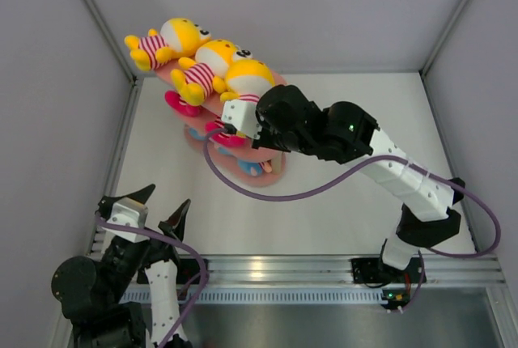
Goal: Place and organize the stuffed toys onto the shelf
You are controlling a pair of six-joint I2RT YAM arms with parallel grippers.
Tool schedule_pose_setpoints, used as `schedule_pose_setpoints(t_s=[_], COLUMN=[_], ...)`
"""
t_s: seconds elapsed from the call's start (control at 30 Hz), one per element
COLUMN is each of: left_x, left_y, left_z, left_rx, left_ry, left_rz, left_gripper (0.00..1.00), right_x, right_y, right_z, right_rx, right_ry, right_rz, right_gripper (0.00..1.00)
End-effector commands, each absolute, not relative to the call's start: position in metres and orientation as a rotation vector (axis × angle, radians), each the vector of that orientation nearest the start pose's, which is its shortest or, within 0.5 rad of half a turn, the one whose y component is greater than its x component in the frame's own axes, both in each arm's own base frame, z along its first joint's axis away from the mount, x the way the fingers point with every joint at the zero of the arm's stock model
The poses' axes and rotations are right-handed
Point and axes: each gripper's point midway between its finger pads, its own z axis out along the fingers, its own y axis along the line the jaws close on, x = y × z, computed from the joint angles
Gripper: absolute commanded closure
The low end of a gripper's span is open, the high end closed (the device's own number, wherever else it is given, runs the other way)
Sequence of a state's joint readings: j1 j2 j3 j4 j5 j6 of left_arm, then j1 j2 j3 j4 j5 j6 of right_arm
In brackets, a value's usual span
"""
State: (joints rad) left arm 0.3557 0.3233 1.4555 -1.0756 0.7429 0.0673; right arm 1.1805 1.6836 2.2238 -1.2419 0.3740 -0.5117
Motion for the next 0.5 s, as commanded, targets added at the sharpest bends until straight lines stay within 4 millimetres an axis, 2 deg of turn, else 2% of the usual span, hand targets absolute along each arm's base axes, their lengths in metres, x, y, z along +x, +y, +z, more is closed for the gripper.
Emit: schedule_pose_setpoints(t_s=[0.0,0.17,0.27,0.47], left_x=[0.063,0.065,0.066,0.069], left_y=[-0.1,-0.099,-0.099,-0.098], left_z=[0.42,0.419,0.418,0.413], left_rx=[0.396,0.398,0.398,0.396], left_ry=[1.442,1.449,1.45,1.464], left_rz=[-0.186,-0.185,-0.184,-0.191], left_gripper=[0.21,0.21,0.21,0.21], right_x=[0.237,0.25,0.252,0.263], right_y=[0.308,0.311,0.313,0.304], right_z=[0.405,0.422,0.423,0.43], right_rx=[-1.43,-1.334,-1.324,-1.134], right_ry=[1.592,1.565,1.573,1.658], right_rz=[-0.036,0.009,0.011,0.027], right_gripper=[1.0,1.0,1.0,1.0])
